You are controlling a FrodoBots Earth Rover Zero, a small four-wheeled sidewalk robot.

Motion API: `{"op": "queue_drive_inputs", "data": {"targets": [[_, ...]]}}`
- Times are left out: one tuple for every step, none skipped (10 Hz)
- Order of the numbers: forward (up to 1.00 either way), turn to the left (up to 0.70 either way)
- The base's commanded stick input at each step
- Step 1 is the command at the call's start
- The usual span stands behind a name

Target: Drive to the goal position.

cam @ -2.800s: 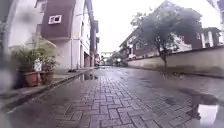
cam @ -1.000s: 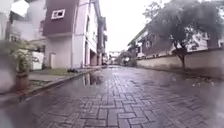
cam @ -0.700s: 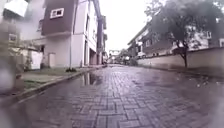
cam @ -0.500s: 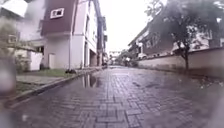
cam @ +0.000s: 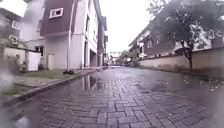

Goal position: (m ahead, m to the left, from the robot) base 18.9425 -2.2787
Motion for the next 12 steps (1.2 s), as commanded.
{"op": "queue_drive_inputs", "data": {"targets": [[0.7,0.0],[0.7,0.0],[0.7,0.0],[0.7,0.0],[0.7,0.0],[0.7,0.0],[0.7,0.0],[0.7,0.0],[0.7,0.0],[0.7,0.0],[0.7,0.0],[0.7,0.0]]}}
